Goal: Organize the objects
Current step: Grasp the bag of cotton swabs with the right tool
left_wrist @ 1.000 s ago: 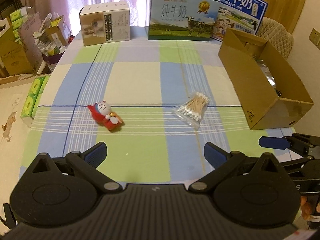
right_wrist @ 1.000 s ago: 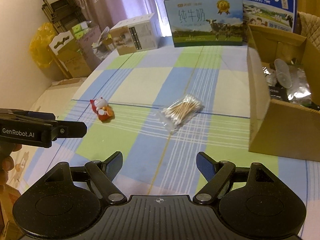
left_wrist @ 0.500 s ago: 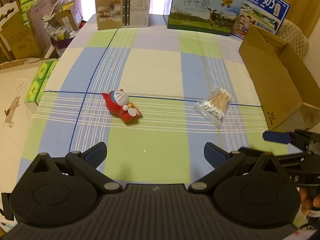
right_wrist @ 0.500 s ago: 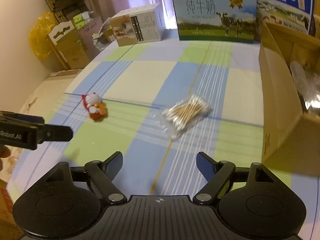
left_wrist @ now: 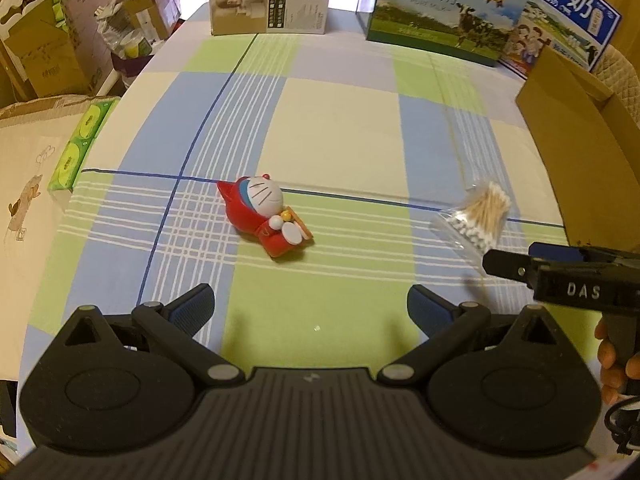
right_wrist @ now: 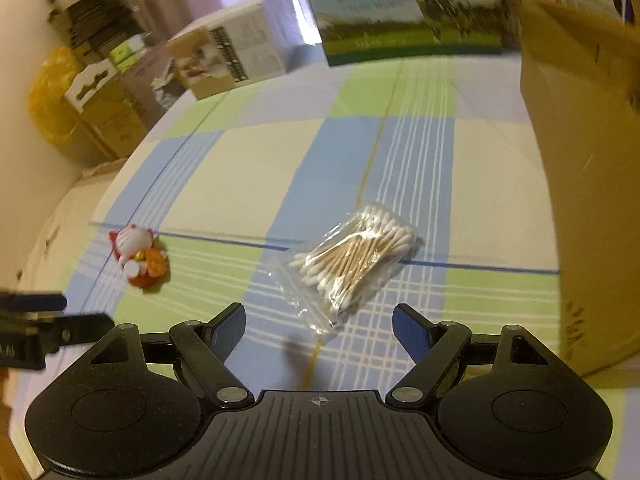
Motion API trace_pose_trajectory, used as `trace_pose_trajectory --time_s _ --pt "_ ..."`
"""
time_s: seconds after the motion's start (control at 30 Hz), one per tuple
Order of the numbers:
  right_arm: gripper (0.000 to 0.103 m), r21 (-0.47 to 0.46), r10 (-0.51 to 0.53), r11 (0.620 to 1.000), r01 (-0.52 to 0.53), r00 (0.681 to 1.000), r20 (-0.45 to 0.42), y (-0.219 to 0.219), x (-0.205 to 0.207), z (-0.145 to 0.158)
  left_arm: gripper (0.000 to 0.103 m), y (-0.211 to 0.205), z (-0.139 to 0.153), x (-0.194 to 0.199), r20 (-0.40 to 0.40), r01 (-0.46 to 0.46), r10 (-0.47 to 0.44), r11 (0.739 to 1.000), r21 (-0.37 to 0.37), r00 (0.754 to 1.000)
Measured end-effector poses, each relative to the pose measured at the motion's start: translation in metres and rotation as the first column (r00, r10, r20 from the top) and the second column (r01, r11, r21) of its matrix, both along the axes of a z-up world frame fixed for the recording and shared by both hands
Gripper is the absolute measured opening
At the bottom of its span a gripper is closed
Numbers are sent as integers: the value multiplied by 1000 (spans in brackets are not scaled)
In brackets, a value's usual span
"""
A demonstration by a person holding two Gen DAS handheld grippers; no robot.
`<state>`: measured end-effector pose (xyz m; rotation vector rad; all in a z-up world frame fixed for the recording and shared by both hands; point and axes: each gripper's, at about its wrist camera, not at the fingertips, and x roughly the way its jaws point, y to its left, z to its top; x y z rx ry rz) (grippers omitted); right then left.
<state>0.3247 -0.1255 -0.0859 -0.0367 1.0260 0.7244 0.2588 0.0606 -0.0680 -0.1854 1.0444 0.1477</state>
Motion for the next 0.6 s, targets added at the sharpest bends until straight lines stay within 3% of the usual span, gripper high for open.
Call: trace_pose_trajectory --time_s 0.2,0.37,0.43,0.5,0.6 --pt "78 39 -115 992 118 991 -74 5 24 -10 101 9 -10 11 -14 -17 17 1000 -4 1000" --pt "77 13 -178 984 179 983 -52 17 36 -12 101 14 -16 19 -21 -25 25 1000 -5 999" --pt "68 -4 -172 985 172 985 -23 24 38 -13 101 17 -18 23 -22 -30 30 1000 -6 999" --pt "49 -60 -130 989 132 991 40 36 36 -13 100 21 -21 27 -24 -39 38 999 -5 999" --pt "37 -97 -35 994 43 996 88 47 30 -16 100 27 -24 32 -27 -56 56 998 -9 998"
